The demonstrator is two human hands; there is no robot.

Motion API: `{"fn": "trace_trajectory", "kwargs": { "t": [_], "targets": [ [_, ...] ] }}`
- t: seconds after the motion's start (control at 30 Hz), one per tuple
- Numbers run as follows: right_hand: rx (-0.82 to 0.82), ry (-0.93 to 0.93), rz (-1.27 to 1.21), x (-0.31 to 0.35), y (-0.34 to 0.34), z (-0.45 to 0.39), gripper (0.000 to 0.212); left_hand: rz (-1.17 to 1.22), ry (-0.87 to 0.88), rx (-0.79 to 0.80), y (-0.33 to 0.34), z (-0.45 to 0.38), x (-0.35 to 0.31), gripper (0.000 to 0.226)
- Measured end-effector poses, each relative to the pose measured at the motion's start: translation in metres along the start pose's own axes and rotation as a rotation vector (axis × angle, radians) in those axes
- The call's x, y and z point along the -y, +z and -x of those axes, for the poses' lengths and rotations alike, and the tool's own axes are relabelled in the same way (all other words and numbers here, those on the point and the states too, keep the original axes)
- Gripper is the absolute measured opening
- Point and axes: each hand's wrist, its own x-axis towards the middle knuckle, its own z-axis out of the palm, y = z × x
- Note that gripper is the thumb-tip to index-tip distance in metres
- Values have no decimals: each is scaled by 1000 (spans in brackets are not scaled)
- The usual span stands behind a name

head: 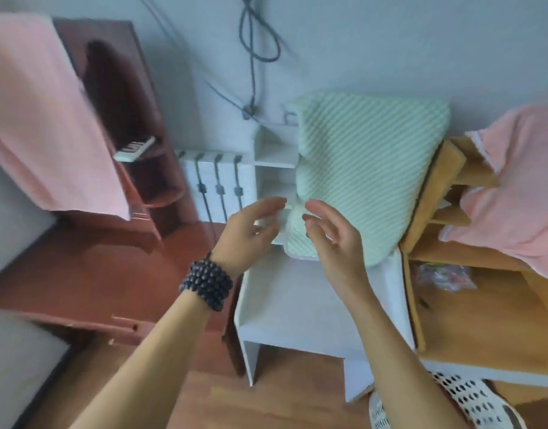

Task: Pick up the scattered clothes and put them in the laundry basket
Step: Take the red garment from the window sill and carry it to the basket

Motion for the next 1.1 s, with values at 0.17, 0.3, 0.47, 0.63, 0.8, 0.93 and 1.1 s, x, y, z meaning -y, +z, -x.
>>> {"fn": "trace_trajectory", "kwargs": {
  "t": [0.17, 0.3, 0.47, 0.63, 0.8, 0.93, 1.1],
  "targets": [
    [272, -82, -84, 41, 157, 24, 29, -114, -58, -264, -154, 81, 19, 39],
    [507, -147, -137, 68, 269, 57, 33, -189, -149, -468, -253, 159, 27, 39],
    [761, -190, -206, 91, 375, 100, 34, -225, -245, -715, -330, 246, 32, 40],
    [1010, -201, -299, 112, 478, 147, 32, -301, -359, -924, -394, 329, 39, 37],
    [1253, -222, -378, 132, 567, 187, 35, -380, -447, -1127, -446, 390, 42, 36],
    [1416, -228, -435, 151, 629, 215, 37, -438, -507, -1268, -482, 426, 39, 37],
    [1588, -238, -491, 167, 691, 255, 35, -497, -612, -1416, -512, 467, 33, 38]
  ]
}}
